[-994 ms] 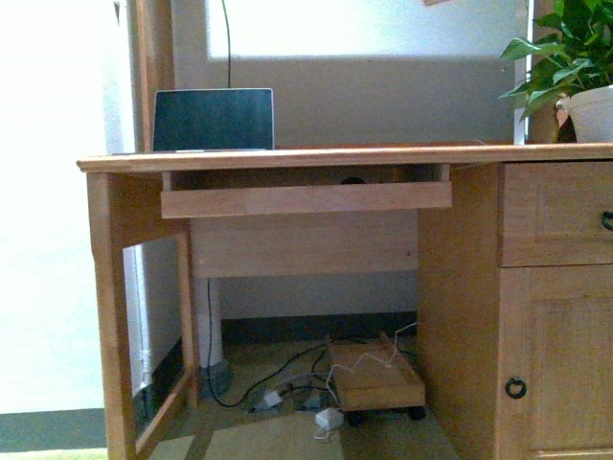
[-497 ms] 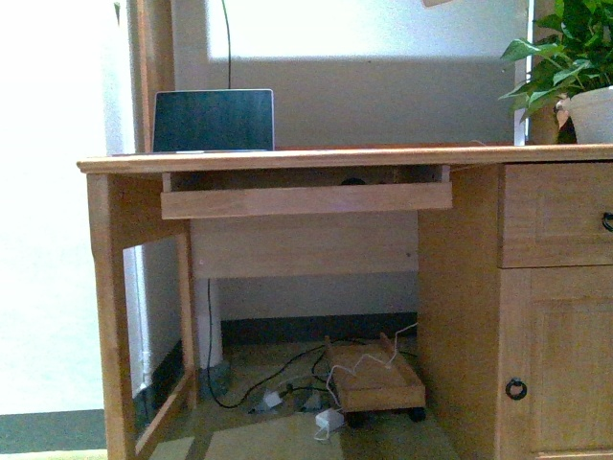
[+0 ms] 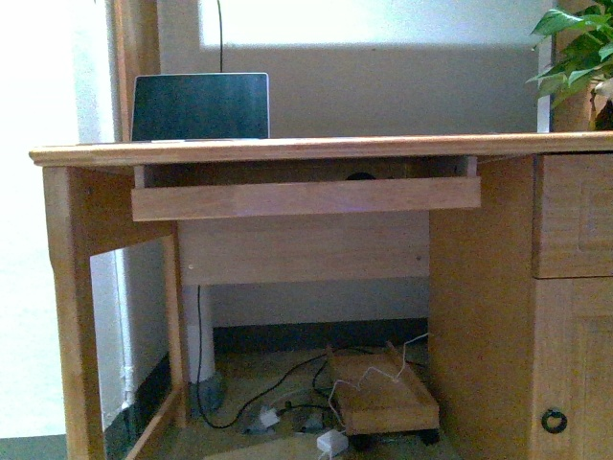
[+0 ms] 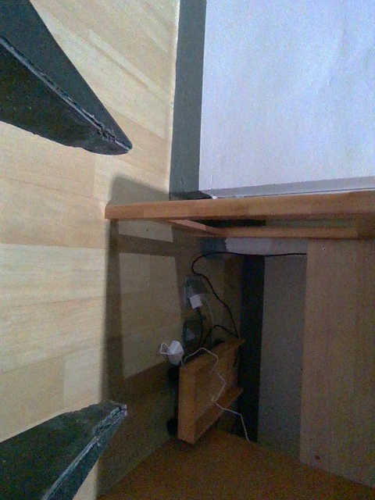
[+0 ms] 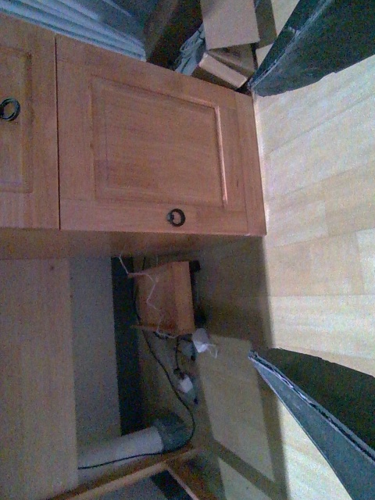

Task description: Place mouse

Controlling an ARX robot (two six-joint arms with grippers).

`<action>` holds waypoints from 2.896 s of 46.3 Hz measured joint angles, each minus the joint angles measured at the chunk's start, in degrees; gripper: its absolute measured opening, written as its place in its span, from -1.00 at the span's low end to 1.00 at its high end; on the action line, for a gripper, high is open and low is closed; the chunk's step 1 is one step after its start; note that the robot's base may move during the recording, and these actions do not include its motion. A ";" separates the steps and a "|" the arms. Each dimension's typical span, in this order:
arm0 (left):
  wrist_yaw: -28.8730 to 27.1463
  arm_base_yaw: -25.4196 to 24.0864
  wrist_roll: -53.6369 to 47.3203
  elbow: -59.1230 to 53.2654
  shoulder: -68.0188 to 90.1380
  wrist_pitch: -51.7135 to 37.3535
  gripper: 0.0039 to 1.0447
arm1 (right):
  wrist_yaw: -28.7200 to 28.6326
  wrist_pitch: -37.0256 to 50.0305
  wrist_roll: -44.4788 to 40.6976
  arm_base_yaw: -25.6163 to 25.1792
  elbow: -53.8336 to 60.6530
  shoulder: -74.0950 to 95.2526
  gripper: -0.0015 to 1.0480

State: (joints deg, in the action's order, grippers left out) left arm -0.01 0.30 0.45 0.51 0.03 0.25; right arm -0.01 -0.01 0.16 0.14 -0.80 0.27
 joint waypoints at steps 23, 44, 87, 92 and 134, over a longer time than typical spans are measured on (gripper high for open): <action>0.00 0.00 0.00 0.00 0.00 0.00 0.86 | -0.02 0.00 0.00 0.00 0.00 0.00 0.86; 0.02 0.00 0.00 0.00 0.00 0.00 0.86 | -0.02 -0.02 0.00 0.00 0.00 0.00 0.86; 6.19 -0.83 7.15 2.80 3.89 7.15 0.86 | 0.02 -0.02 0.00 0.00 0.00 0.00 0.86; 7.80 1.03 14.95 3.82 13.20 8.33 0.86 | 0.04 -0.02 0.00 0.00 0.00 0.00 0.86; 15.23 -0.98 -68.72 34.84 103.16 -52.70 0.86 | 0.00 -0.02 0.00 0.00 0.00 0.00 0.86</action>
State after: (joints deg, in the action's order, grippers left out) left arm 15.22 -0.69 -68.27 35.35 103.20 -52.45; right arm -0.01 -0.03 0.16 0.14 -0.80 0.27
